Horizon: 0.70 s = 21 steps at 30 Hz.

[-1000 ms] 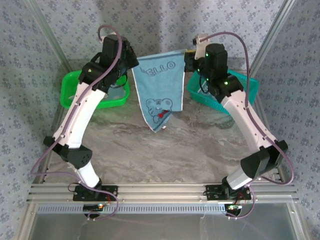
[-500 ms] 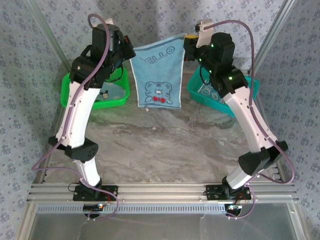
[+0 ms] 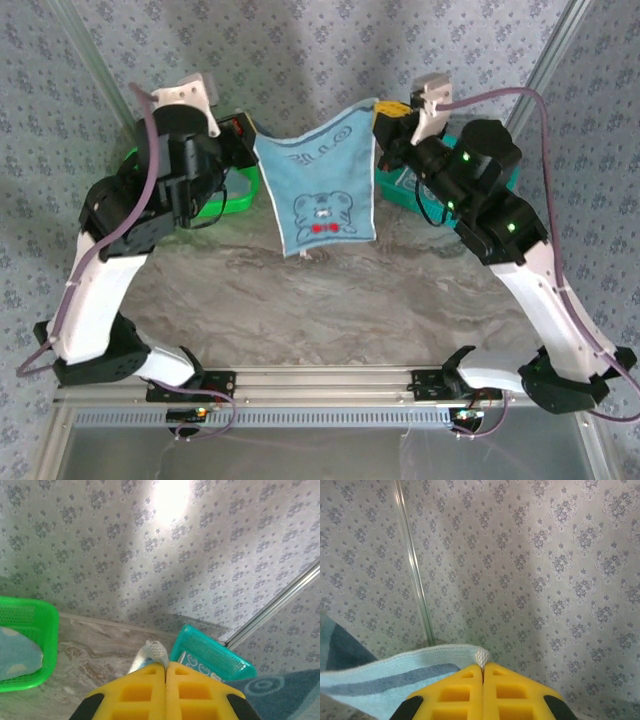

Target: Fold and stack the towels

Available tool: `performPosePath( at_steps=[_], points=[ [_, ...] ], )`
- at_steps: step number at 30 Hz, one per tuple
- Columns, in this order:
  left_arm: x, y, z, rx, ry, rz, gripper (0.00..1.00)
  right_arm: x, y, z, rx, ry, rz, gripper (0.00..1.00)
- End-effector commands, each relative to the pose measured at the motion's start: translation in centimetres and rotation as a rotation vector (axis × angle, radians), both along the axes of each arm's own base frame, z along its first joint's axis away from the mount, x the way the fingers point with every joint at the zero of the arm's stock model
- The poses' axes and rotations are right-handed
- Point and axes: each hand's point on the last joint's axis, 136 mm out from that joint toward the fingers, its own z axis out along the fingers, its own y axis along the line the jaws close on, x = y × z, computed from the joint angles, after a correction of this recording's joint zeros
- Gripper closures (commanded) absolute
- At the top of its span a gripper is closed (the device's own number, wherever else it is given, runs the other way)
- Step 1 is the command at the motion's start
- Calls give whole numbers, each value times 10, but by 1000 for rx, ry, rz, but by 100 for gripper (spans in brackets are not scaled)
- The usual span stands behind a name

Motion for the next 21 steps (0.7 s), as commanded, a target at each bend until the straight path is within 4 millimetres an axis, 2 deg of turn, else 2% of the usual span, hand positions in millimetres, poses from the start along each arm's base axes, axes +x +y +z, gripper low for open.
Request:
performPosePath(
  at_steps=[1,3,5,15,19,21],
  points=[
    [5,15,-1,28,-24,104,100,7,-7,-22,-27,57,-59,100],
    [13,15,-9,62,-10,132,100,14,-1,-37,-60,87,-50,100],
    [27,17,-24,68,39,144,100,30,1,-50,-78,120,-53,100],
    [133,23,-120,42,312,162,100,147,11,-133,-81,321,10,100],
    [161,17,-153,68,370,160,100,187,13,-172,-133,320,29,100],
    [169,15,-172,90,400,165,100,196,17,-192,-185,309,65,100]
  ],
)
